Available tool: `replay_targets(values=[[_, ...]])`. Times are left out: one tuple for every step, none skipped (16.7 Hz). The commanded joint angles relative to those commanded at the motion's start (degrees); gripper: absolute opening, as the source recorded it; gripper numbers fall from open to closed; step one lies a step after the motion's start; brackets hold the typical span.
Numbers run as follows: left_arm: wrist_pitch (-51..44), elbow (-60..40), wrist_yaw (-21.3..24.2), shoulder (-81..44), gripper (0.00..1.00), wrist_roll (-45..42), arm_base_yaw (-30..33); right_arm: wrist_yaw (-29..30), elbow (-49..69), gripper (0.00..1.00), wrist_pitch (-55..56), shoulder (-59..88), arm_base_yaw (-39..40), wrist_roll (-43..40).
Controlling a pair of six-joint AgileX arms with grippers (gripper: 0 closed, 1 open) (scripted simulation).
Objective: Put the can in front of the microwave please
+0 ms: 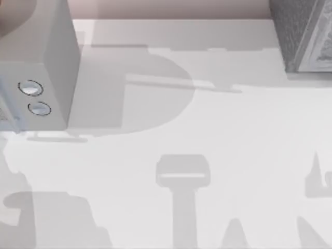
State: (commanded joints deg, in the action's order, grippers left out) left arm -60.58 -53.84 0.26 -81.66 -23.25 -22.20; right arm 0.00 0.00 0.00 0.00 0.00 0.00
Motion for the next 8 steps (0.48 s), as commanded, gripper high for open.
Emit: replay_targets(values=[[0.0, 0.0, 0.0, 0.0, 0.00, 0.0, 0.0, 0.0, 0.0, 1.00, 0.0, 0.0, 0.0, 0.0], [0.0, 0.0, 0.0, 0.0, 0.00, 0.0, 0.0, 0.0, 0.0, 1.00, 0.0, 0.0, 0.0, 0.0], [0.0, 0.0, 0.0, 0.0, 0.00, 0.0, 0.0, 0.0, 0.0, 1.00, 0.0, 0.0, 0.0, 0.0], [0.0, 0.0, 0.0, 0.0, 0.08, 0.0, 0.0, 0.0, 0.0, 1.00, 0.0, 0.0, 0.0, 0.0], [0.0, 0.0, 0.0, 0.0, 0.15, 0.0, 0.0, 0.0, 0.0, 1.00, 0.0, 0.0, 0.0, 0.0], [0.0, 0.0, 0.0, 0.0, 0.23, 0.0, 0.0, 0.0, 0.0, 1.00, 0.0, 0.0, 0.0, 0.0], [0.0, 0.0, 0.0, 0.0, 0.30, 0.0, 0.0, 0.0, 0.0, 1.00, 0.0, 0.0, 0.0, 0.0], [0.0, 0.0, 0.0, 0.0, 0.38, 0.0, 0.0, 0.0, 0.0, 1.00, 0.0, 0.0, 0.0, 0.0]])
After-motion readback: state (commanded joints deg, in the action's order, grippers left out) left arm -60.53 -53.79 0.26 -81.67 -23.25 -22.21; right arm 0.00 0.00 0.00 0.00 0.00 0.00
